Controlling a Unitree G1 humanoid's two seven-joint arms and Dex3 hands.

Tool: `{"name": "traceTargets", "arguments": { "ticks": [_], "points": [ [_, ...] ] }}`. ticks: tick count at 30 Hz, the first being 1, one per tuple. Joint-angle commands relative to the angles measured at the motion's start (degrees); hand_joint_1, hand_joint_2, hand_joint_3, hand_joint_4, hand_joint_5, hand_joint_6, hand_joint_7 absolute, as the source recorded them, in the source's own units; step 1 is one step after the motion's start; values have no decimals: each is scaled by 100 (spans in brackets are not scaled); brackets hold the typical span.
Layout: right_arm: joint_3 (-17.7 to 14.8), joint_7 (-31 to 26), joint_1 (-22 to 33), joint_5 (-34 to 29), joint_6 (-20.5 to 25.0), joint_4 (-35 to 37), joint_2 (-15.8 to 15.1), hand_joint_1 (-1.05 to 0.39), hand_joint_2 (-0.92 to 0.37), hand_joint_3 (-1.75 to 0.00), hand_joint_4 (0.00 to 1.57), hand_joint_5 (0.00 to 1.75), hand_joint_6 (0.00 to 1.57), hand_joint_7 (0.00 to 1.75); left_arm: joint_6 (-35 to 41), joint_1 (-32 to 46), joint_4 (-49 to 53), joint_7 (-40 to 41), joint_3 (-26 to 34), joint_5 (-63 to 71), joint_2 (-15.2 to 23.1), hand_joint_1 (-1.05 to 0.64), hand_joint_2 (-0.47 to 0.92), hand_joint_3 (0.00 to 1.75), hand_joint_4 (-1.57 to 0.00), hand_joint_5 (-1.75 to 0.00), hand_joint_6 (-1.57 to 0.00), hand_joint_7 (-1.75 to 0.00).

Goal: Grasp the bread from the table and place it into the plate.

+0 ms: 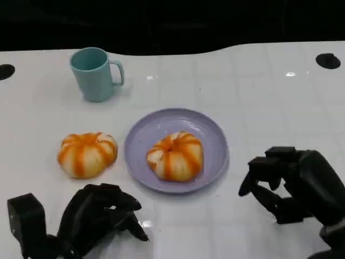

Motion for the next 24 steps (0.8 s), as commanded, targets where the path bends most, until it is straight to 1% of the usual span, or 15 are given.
{"name": "traceTargets", "arguments": {
  "ticks": [1,4,7,10,20,24],
  "points": [
    [-209,192,400,236,-80,-296,-165,-14,-28,-141,96,174,86,147,-74,-61,55,11,13,48,89,-105,73,1,-157,-58,-157,-20],
    [-286,283,557,258,-8,-364,-135,-14,-29,-140,96,175,81,151,-38,-78,72,-19,26,14,99,-105,72,0,-157,-59,-157,-21],
    [-345,208,639,117,25,-353,-84,-13,-28,-140,95,175,80,154,-17,-87,78,-49,36,-9,111,-105,72,0,-157,-59,-157,-20],
    [-317,192,684,17,119,-305,-34,-12,-29,-138,95,175,77,160,0,-97,102,-90,49,-32,129,-105,72,0,-157,-58,-157,-20],
    [-216,-338,472,-426,-4,162,26,-11,-29,-136,94,175,77,162,-46,-134,147,-84,58,-5,167,-105,72,0,-157,-58,-157,-20],
    [-164,-378,402,-424,-61,362,33,-12,-29,-138,94,175,77,161,-76,-144,173,-58,46,26,179,-105,72,0,-157,-58,-157,-20]
  ]
}}
